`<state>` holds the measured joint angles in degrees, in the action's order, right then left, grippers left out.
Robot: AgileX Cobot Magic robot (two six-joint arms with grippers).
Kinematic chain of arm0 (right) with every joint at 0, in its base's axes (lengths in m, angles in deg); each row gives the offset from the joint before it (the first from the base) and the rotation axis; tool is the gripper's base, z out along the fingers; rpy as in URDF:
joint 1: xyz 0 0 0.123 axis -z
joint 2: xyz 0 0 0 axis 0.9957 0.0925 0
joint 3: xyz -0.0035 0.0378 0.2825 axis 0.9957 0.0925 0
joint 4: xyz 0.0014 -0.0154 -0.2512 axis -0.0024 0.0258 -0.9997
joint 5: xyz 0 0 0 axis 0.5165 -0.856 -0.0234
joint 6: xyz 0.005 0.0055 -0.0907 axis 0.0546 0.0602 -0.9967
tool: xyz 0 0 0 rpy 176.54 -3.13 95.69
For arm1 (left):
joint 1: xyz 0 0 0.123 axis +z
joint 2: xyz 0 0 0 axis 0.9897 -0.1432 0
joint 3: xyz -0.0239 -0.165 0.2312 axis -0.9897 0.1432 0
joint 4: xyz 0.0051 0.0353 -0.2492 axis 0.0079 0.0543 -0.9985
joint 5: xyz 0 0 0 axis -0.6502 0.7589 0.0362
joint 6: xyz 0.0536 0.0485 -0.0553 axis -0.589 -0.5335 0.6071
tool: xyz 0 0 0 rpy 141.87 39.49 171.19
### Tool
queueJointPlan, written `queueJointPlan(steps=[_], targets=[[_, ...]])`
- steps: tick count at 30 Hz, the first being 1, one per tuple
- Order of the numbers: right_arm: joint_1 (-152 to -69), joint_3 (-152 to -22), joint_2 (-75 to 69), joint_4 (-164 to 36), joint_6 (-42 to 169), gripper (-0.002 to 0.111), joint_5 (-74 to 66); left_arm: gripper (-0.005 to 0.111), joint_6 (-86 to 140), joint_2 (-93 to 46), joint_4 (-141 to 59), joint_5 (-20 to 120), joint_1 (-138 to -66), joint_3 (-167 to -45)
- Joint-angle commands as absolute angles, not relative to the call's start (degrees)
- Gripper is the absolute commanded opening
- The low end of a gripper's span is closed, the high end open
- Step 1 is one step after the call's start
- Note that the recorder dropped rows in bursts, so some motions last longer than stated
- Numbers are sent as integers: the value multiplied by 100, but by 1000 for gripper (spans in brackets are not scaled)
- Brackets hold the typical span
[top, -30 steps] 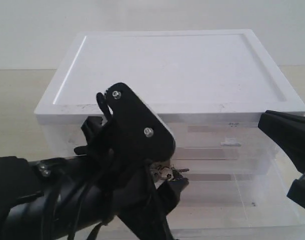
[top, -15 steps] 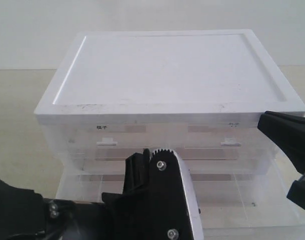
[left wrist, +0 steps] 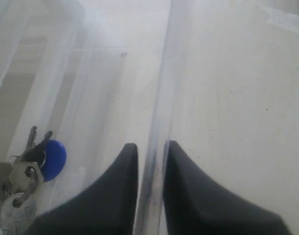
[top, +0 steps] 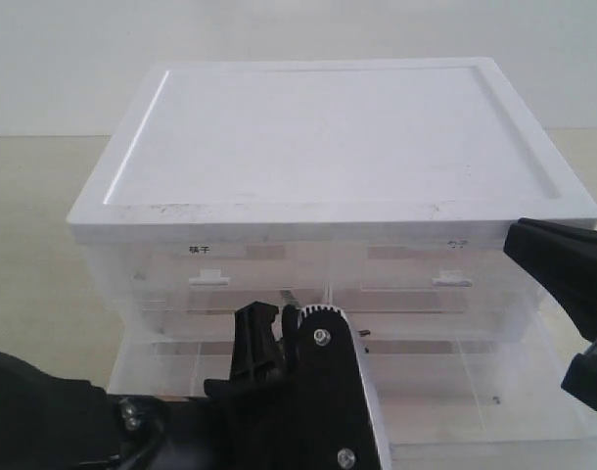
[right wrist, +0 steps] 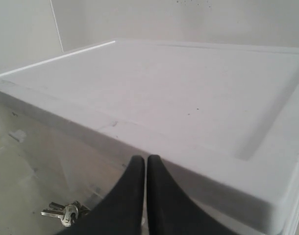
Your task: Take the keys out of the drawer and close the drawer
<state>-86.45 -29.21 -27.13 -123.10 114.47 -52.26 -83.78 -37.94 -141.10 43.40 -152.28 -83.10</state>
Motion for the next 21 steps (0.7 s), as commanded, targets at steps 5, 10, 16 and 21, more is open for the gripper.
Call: queueJointPlan(steps=[5,10,16,21], targets=[[-8648,-2954,-2696,-12326,11457,0,-5203,5,-8423,-3742,-14117,4719,-15227,-8276],[-8648,-2954,-2696,-12326,11457,0,-5203,5,-8532,-3461,-14117,5284,-15227,-8137],[-8648,-2954,-2696,-12326,11458,0,-5203,5,-8483,-3091,-14117,5271,-15227,-7820],[-8648,-2954,-2696,-12315,11458,0,-5203,5,-8232,-3066,-14117,5374,-15227,-7817]])
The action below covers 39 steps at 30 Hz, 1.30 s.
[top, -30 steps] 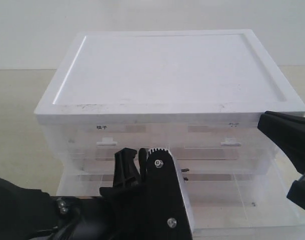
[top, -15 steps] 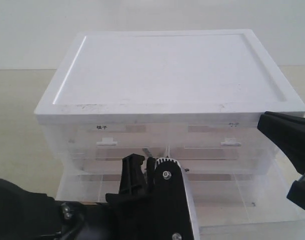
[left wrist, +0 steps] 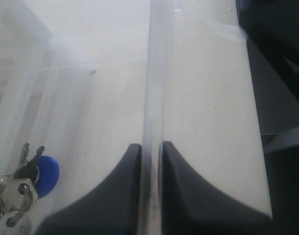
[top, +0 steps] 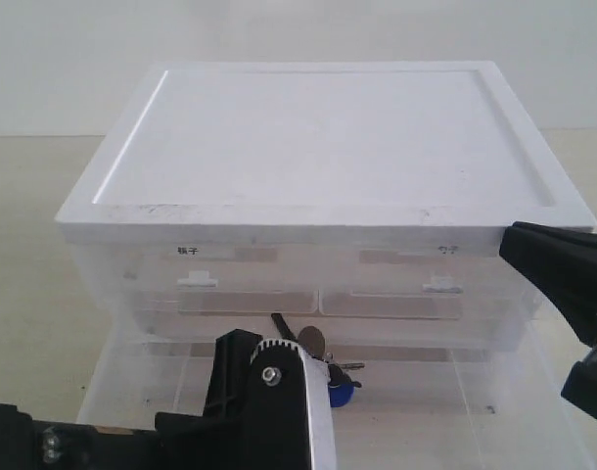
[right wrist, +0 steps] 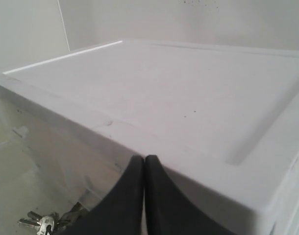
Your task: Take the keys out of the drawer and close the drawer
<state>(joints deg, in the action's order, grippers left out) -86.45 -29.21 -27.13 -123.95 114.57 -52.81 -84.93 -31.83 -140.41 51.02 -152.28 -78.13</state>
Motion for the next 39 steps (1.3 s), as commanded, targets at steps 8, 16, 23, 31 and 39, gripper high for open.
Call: queueJointPlan(steps=[8,16,23,31,39], targets=[[-8648,-2954,-2696,-12314,11458,0,-5169,60,-8159,-2949,-14117,5476,-15227,-7817],[-8648,-2954,-2696,-12314,11469,0,-5157,61,-6705,-2202,-14117,4851,-15227,-8177],[-8648,-2954,-2696,-12314,11502,0,-5157,58,-6437,-2697,-14117,4028,-15217,-8239],[-8648,-2954,-2696,-12314,11502,0,-5157,58,-6057,-3932,-14117,3147,-15206,-8551],[-8648,-2954,-2696,-12314,11502,0,-5157,58,-5661,-4435,-14117,2631,-15021,-8869]])
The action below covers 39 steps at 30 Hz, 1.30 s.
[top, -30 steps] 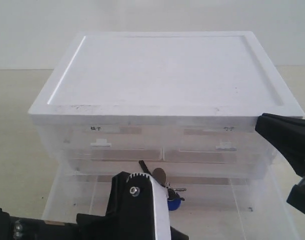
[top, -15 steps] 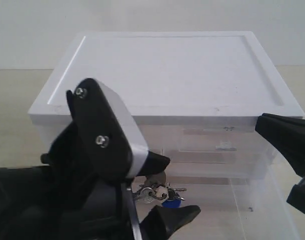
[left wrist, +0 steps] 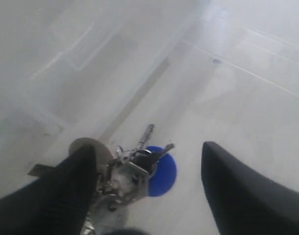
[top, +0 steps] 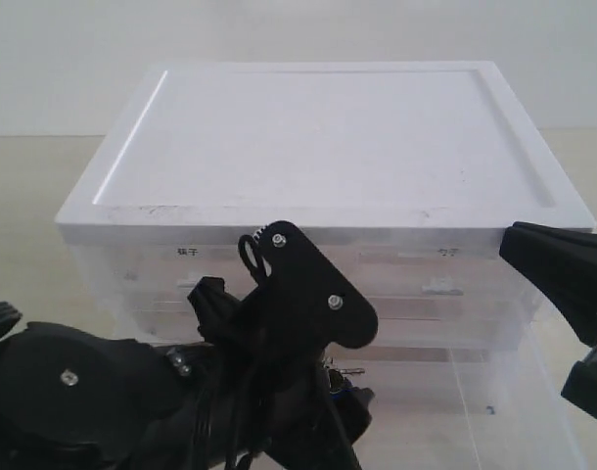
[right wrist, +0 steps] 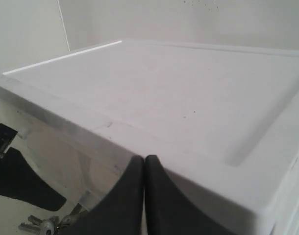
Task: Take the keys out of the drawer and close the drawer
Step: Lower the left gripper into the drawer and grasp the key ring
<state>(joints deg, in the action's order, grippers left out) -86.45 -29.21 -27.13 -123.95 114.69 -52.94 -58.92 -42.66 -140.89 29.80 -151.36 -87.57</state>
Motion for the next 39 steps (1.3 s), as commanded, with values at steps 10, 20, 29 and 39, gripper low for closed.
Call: queueJointPlan(steps=[10,20,29,39], targets=[[-8648,-2954,-2696,-12324,11517,0,-5157,58,-5486,-4880,-14117,3079,-14808,-8879],[-8648,-2954,-2696,-12324,11538,0,-5157,15,-5677,-4893,-14117,3423,-14808,-8879],[-8648,-2954,-2696,-12324,11538,0,-5157,4,-6007,-4573,-14117,3422,-14828,-8879],[-8648,-2954,-2696,-12324,11538,0,-5157,4,-6479,-3530,-14117,3506,-15018,-8879]])
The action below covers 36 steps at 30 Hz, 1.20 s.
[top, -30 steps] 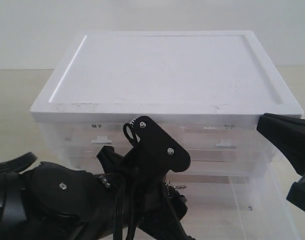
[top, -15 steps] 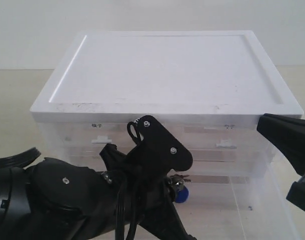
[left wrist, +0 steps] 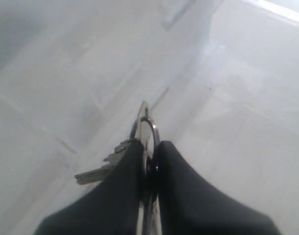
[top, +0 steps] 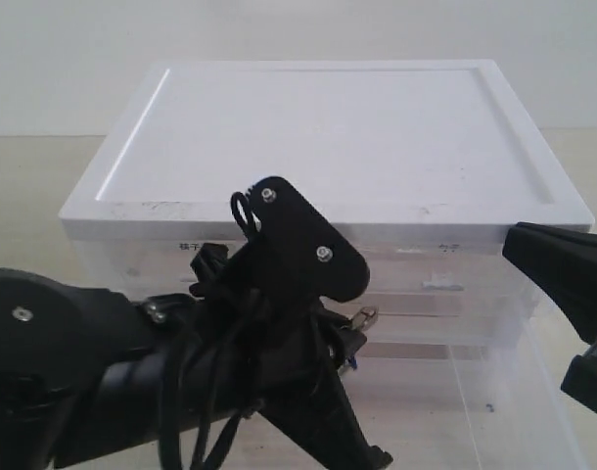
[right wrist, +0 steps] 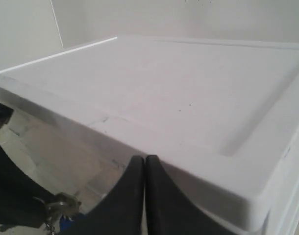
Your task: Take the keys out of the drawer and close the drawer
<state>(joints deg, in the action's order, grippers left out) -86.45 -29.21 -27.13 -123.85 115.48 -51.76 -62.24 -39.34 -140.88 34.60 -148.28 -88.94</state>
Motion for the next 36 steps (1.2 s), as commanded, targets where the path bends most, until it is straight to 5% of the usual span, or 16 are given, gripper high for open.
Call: queueJointPlan(steps=[1,15,30,36], targets=[[-8648,-2954,-2696,-12324,11538,0,-5157,4,-6560,-3442,-14117,3506,-15090,-8879],[-8648,-2954,-2696,-12324,11548,0,-5157,4,-7232,-2708,-14117,4417,-16624,-8796],[-8648,-2954,-2696,-12324,11560,0,-5157,4,-6950,-2970,-14117,4848,-16635,-7766],[-8648,-2954,-2696,-12324,11560,0,-5157,4,-6879,-3520,-14117,3772,-16635,-7751]])
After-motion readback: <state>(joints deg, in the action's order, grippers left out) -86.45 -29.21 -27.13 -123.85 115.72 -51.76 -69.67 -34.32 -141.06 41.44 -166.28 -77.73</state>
